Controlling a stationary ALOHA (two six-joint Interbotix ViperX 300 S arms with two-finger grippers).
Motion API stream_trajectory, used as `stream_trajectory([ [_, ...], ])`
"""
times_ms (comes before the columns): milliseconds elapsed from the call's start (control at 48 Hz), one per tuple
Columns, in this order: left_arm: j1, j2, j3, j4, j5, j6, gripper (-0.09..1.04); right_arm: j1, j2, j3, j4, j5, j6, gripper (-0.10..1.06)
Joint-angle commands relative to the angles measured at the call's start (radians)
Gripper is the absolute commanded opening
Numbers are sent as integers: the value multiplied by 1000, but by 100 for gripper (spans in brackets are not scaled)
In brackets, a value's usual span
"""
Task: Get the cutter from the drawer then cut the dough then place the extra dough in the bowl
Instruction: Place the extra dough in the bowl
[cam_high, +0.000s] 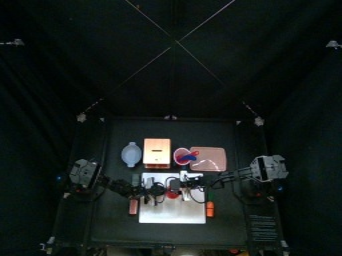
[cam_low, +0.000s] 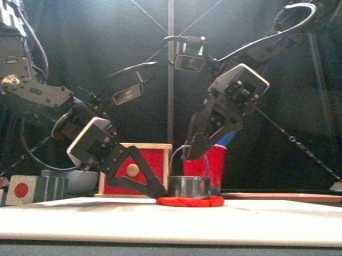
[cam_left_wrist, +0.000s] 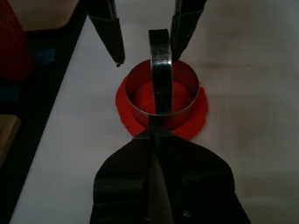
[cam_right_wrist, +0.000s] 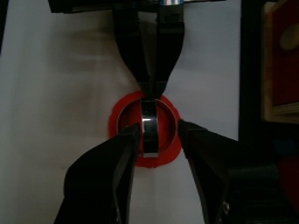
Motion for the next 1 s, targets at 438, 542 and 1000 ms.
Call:
stream_trajectory([
  [438, 0, 2, -9, -20, 11, -2, 54, 15, -12, -41, 26, 17, 6, 57],
  [542, 0, 2, -9, -28, 11, -2, 54, 15, -9, -43, 26, 17, 8, 55],
  [1000, 0, 8, -6, -38, 12, -2, 54, -2, -183, -20, -12, 103, 9, 49],
])
